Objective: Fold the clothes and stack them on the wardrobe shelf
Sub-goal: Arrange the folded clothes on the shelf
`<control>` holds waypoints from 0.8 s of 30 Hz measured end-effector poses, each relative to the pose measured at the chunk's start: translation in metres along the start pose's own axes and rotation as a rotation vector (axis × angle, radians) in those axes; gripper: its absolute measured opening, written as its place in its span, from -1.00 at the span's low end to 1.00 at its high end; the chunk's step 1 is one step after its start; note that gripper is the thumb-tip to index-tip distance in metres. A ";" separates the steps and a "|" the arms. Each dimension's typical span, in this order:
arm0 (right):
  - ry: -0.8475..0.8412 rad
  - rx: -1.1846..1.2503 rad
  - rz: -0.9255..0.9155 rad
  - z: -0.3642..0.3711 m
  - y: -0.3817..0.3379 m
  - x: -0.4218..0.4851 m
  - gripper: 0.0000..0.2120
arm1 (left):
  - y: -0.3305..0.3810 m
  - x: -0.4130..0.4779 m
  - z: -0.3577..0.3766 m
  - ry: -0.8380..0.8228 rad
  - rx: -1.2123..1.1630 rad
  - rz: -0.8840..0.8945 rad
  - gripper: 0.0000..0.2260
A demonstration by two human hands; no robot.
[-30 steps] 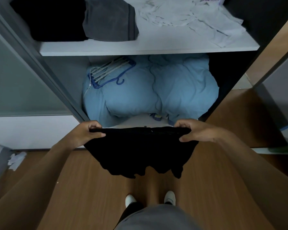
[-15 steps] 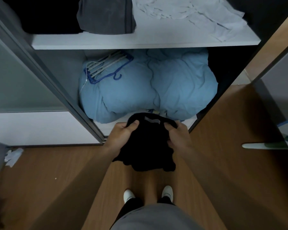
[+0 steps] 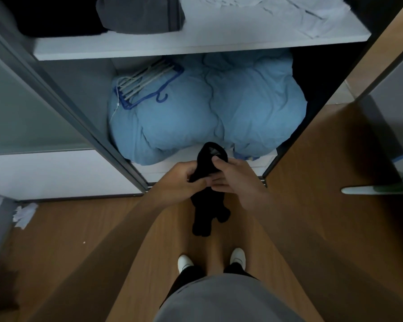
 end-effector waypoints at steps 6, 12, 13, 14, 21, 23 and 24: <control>-0.171 -0.160 0.025 0.005 -0.015 -0.006 -0.61 | 0.003 -0.002 -0.007 0.051 0.039 0.023 -0.82; -0.048 -0.534 -0.605 -0.025 -0.086 -0.006 -0.90 | 0.015 -0.007 -0.013 0.016 -0.054 0.035 -0.70; -0.145 -0.564 -0.692 -0.017 -0.092 -0.008 -0.89 | 0.019 -0.008 -0.013 0.011 -0.057 0.048 -0.71; -0.254 -0.590 -0.744 -0.007 -0.094 -0.010 -0.87 | 0.022 -0.008 -0.013 0.006 -0.051 0.063 -0.72; -0.446 -0.744 -0.840 0.015 -0.082 -0.005 -0.82 | 0.040 -0.013 -0.023 -0.010 -0.029 0.126 -0.73; -0.454 -0.780 -0.848 0.017 -0.079 -0.003 -0.82 | 0.038 -0.012 -0.025 0.012 -0.019 0.110 -0.75; -0.458 -0.792 -0.847 0.018 -0.077 -0.003 -0.82 | 0.037 -0.012 -0.027 0.025 -0.024 0.105 -0.74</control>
Point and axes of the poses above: each hand's wrist, its own x-axis towards the middle knuckle, its own z-axis out of the palm, y = z × x, the point moved 7 cm from there along x, towards the middle knuckle, and after that the axes turned 15 degrees about -z, right-handed, at the moved point
